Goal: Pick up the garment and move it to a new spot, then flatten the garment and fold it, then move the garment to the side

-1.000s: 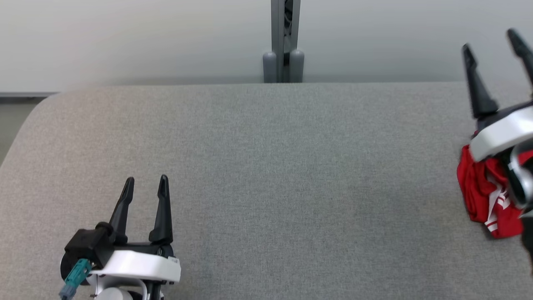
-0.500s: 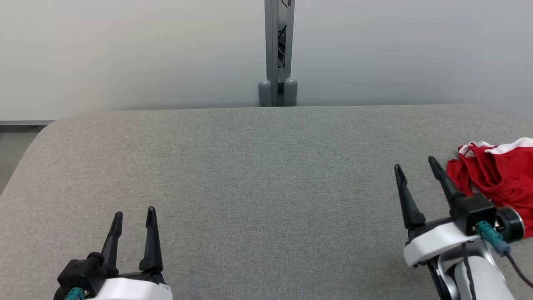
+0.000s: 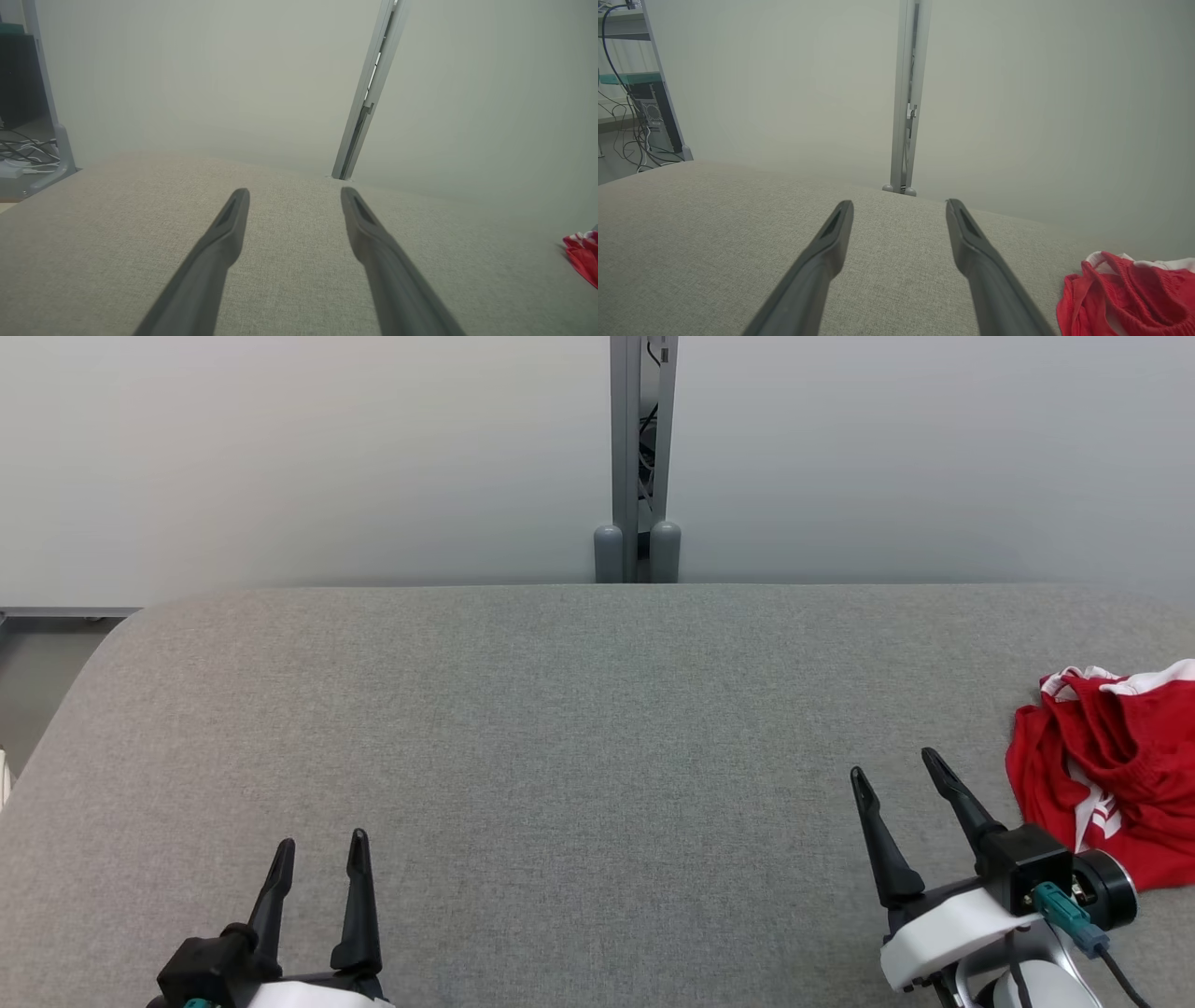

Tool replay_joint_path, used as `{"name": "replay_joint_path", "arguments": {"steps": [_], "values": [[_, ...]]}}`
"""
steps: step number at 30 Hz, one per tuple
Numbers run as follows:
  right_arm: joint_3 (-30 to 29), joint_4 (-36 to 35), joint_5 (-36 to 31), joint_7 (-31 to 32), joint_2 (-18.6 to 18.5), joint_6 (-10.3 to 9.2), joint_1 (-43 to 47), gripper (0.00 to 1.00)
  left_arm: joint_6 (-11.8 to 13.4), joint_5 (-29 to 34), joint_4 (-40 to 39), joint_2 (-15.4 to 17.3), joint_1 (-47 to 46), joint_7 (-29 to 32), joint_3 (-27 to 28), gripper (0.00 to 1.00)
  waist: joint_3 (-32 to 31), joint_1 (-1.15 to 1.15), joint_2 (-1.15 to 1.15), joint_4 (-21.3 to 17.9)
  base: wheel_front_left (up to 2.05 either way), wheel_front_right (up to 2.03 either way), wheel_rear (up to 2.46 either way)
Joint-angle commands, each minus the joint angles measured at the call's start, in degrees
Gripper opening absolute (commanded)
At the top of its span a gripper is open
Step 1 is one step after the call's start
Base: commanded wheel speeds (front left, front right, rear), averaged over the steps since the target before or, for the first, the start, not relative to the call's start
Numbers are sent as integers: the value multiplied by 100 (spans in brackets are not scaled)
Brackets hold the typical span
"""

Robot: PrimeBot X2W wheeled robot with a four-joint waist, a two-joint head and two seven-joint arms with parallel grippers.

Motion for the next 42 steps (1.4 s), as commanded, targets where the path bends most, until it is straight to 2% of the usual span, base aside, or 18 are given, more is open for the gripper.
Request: {"name": "replay_joint_path", "arguments": {"steps": [1,7,12,18,26,35,42], "values": [[28,-28,30,-27,-24,0,64,100,31,80,-25,21,-6,-18,-7,100,2,0,0,10,0,0,0],[138,-25,-5,-28,-25,0,65,100,70,602,-211,21,32,-18,-140,100,12,0,0,61,0,0,0],[156,-11,-8,-28,-26,0,31,100,215,596,-221,21,80,-18,-142,100,2,0,0,84,0,0,0],[202,34,-64,-29,-25,0,-42,100,83,755,-212,19,88,-17,-233,100,4,0,0,96,0,0,0],[269,97,-31,-29,-26,0,-109,100,103,475,-20,22,46,-18,-218,100,-3,0,0,127,0,0,0],[279,109,-31,-29,-26,0,-120,100,-172,143,-38,21,48,-18,-154,100,-15,0,0,133,0,0,0],[257,110,-71,-29,-26,0,-130,100,-120,-26,63,23,106,-18,-83,100,-2,0,0,143,0,0,0]]}}
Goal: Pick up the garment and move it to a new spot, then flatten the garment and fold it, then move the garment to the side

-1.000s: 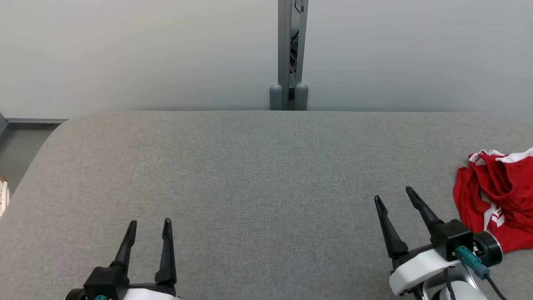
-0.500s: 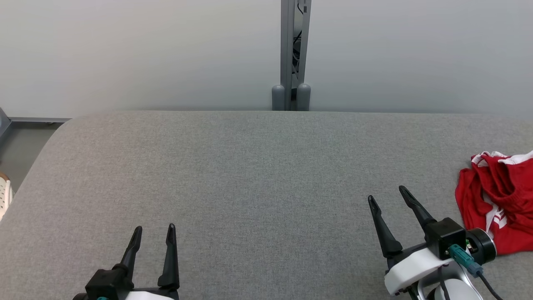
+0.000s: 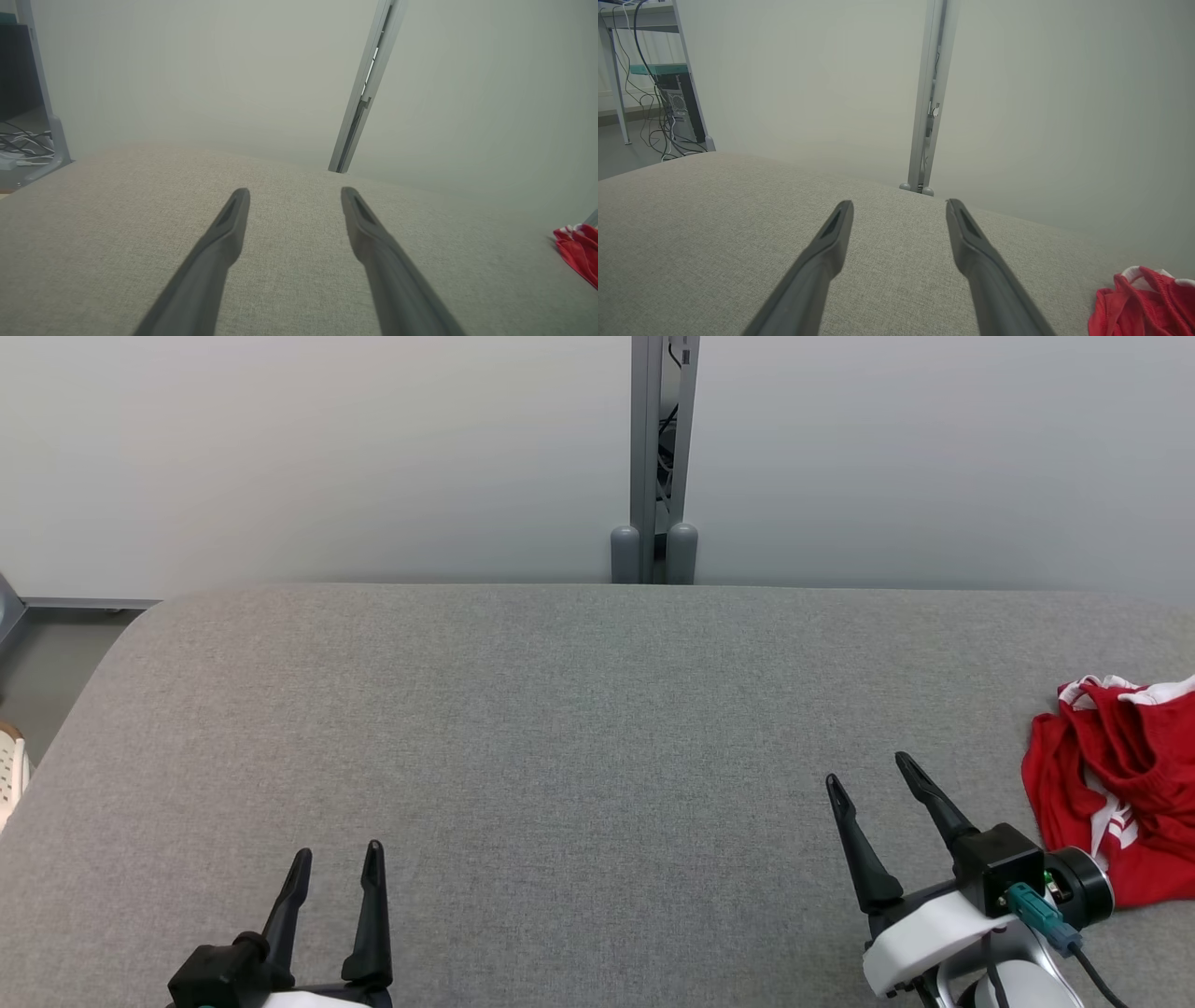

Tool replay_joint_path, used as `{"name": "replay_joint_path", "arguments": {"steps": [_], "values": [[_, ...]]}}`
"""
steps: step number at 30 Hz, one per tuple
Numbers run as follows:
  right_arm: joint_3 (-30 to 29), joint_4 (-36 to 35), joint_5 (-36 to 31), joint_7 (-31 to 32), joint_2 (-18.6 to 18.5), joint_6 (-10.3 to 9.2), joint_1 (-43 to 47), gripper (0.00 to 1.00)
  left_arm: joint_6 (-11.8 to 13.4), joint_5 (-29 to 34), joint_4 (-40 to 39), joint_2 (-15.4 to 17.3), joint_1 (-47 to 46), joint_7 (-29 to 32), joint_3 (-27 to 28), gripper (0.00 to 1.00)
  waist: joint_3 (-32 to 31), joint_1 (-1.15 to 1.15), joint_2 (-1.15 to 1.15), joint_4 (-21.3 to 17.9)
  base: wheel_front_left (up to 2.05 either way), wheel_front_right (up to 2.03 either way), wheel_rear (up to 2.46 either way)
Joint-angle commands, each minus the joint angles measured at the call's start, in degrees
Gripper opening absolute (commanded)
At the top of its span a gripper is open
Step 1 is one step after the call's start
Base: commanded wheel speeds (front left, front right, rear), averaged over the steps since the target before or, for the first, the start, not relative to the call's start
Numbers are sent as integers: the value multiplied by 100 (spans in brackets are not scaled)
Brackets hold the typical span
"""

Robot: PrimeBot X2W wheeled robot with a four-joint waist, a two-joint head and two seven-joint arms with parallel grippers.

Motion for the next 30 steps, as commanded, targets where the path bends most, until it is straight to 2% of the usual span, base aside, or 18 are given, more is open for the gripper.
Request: {"name": "replay_joint_path", "arguments": {"steps": [1,17,18,22,30], "values": [[-25,7,-36,-29,-30,0,-64,100,25,-9,18,24,47,-17,32,100,2,0,0,1,0,0,0],[65,77,-8,-29,-29,0,-82,100,-5,-244,49,22,30,-17,129,100,2,0,0,43,0,0,0],[49,92,11,1,1,0,-18,0,-8,-237,72,0,0,3,98,0,2,0,0,43,0,0,0],[20,269,74,50,51,0,174,0,-12,-282,262,-24,99,44,65,0,4,0,0,42,0,0,0],[-352,179,1053,375,43,0,176,0,-90,-1094,397,-20,-162,217,27,0,17,0,0,-4,0,0,0]]}}
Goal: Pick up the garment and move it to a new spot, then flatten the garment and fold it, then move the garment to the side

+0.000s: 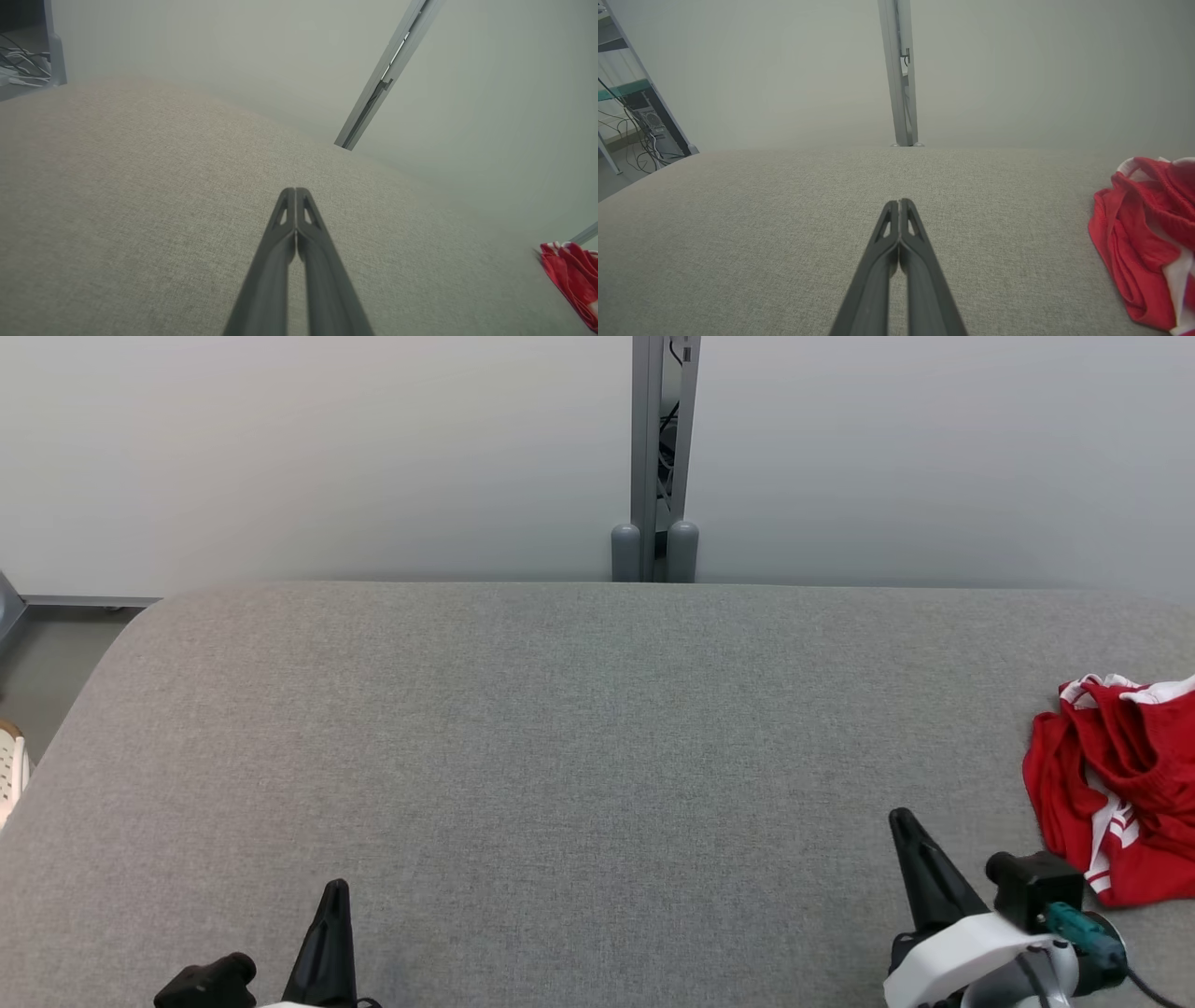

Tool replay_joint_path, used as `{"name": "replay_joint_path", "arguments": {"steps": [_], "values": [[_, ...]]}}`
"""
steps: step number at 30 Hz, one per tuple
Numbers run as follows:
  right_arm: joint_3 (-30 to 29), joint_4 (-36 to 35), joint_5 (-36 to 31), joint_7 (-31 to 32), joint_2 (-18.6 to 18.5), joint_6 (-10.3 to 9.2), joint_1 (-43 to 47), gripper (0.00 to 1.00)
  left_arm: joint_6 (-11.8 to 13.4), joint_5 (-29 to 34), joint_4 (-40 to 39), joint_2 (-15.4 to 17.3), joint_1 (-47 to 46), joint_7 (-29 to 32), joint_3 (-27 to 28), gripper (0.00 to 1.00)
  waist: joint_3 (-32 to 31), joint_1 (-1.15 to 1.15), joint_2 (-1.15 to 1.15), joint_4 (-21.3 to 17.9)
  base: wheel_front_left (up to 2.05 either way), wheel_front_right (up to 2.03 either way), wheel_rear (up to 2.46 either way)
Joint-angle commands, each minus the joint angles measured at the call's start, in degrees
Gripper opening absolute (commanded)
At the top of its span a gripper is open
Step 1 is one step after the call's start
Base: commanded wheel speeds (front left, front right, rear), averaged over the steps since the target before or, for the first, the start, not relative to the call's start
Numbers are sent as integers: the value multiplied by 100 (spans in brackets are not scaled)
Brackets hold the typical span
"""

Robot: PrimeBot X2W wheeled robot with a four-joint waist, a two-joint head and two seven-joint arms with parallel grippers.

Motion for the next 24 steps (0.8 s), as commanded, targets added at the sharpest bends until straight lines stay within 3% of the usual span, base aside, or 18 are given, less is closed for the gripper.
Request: {"name": "replay_joint_path", "arguments": {"steps": [1,24], "values": [[-143,-139,363,93,-27,1,-104,0,-48,-290,-35,10,-264,46,-8,0,4,0,0,-12,0,0,0],[-860,-462,2643,712,-47,1,19,0,-230,-2140,233,21,-859,432,-101,0,43,0,0,-135,0,0,0]]}}
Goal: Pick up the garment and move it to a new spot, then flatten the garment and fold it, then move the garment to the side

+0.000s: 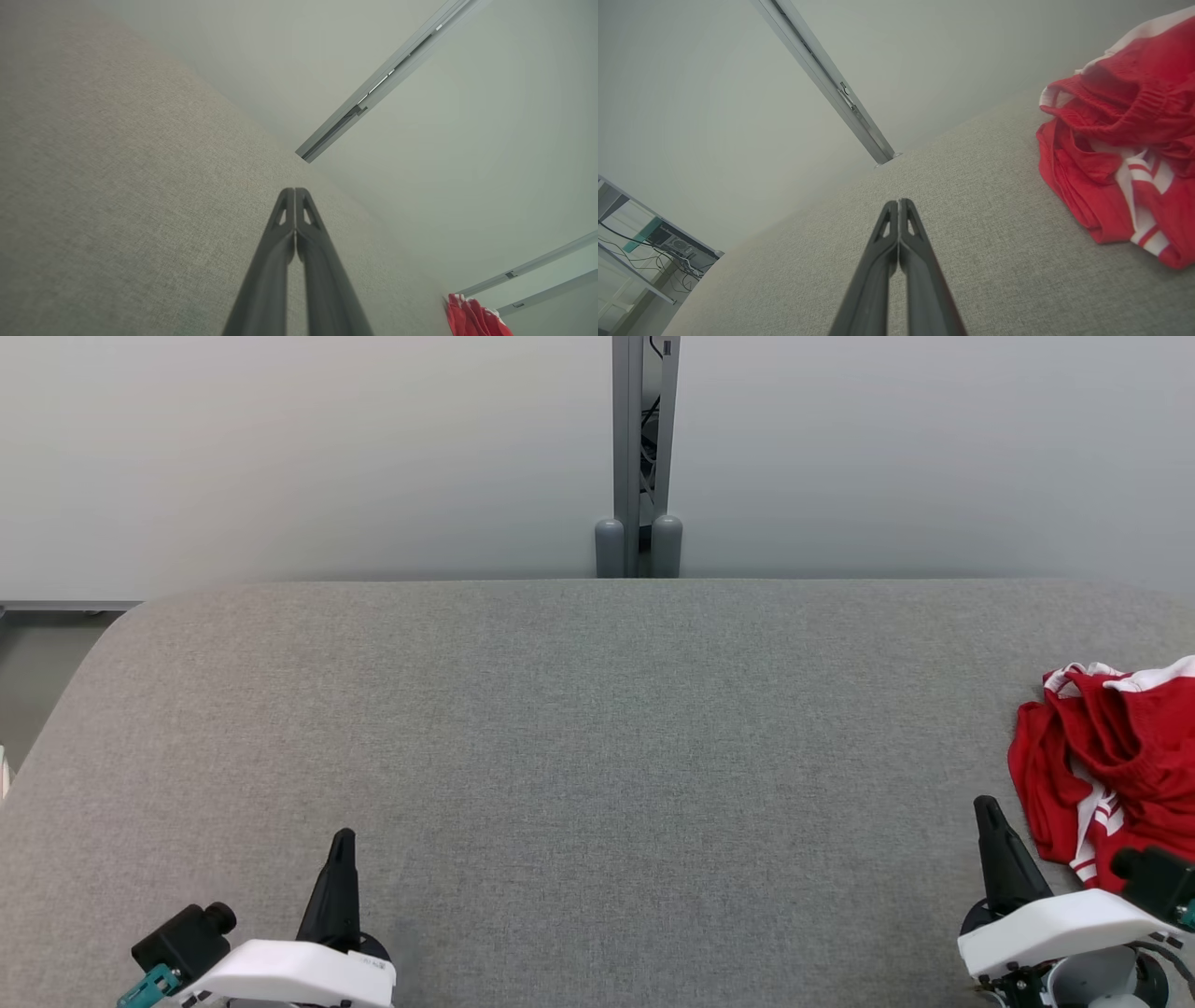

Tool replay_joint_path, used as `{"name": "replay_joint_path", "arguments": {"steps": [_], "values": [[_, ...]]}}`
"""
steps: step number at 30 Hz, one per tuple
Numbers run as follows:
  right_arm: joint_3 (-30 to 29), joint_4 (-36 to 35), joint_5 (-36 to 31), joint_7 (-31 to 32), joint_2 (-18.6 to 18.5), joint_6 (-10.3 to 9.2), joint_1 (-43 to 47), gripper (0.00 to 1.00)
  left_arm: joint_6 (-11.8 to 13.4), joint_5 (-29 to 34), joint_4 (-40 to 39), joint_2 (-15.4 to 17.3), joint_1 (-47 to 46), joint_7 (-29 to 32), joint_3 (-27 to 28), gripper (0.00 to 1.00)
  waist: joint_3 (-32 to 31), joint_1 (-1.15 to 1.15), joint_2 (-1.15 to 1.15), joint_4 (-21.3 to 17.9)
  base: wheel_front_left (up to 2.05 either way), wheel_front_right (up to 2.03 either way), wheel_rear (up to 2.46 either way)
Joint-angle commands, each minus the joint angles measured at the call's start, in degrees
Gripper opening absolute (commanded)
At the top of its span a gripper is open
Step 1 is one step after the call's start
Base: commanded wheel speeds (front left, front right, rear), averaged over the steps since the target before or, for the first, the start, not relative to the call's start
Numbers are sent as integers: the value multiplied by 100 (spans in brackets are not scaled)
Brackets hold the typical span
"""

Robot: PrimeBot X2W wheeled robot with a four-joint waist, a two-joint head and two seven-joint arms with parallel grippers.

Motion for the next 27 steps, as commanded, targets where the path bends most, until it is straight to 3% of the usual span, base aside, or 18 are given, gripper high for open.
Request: {"name": "replay_joint_path", "arguments": {"steps": [1,27], "values": [[-81,-106,217,58,-42,1,-67,0,-47,-174,-40,16,-226,23,-1,0,2,0,0,-7,0,0,0],[-770,-370,2265,655,-63,1,28,0,-212,-1848,211,27,-765,378,-83,0,48,0,0,-153,0,0,0]]}}
